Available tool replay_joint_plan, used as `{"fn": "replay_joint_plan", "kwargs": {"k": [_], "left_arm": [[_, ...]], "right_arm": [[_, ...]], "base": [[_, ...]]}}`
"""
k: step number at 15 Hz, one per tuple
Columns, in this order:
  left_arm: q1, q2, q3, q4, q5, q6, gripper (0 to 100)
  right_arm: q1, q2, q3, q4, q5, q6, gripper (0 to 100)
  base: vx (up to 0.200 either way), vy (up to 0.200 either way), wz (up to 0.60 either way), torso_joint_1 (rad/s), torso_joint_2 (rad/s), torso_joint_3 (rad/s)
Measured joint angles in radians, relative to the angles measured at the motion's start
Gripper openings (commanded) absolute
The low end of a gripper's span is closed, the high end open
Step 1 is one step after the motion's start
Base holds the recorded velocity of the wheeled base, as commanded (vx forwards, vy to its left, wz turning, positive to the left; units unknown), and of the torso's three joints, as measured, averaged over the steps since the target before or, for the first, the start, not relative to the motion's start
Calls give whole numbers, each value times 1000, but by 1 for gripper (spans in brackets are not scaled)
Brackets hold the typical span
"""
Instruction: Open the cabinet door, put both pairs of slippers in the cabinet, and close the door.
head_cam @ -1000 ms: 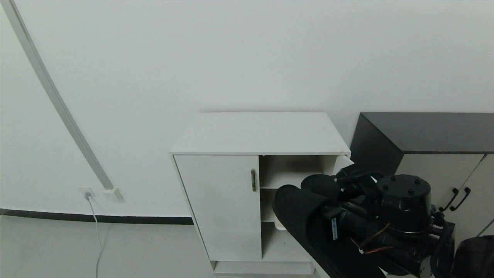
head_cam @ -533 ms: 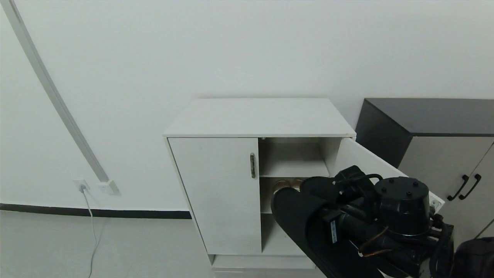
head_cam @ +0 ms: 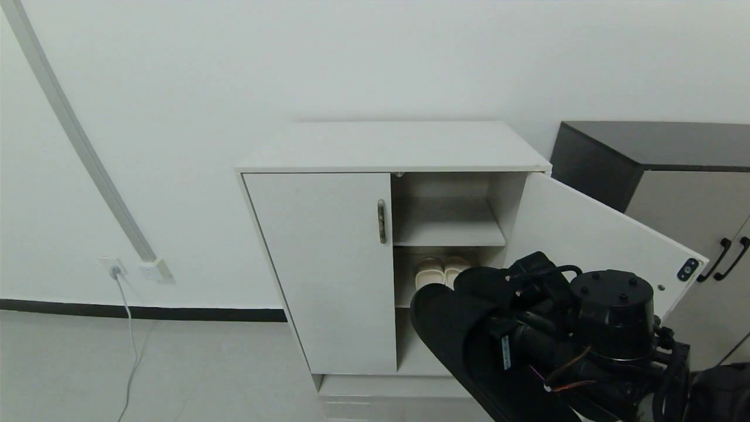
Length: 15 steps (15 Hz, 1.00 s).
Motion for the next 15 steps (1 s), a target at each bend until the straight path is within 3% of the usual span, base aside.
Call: {"fn": "replay_joint_plan", "kwargs": {"k": [13, 15], "left_arm": [[0, 0, 0, 0, 0, 0, 0], [0, 0, 0, 0, 0, 0, 0]], "right_arm": [[8, 4, 15, -10, 6, -7, 0], [8, 7, 20, -21, 7, -14, 0]], "base": [[0, 0, 0, -86, 453, 365], [0, 0, 0, 1, 79, 70]]}}
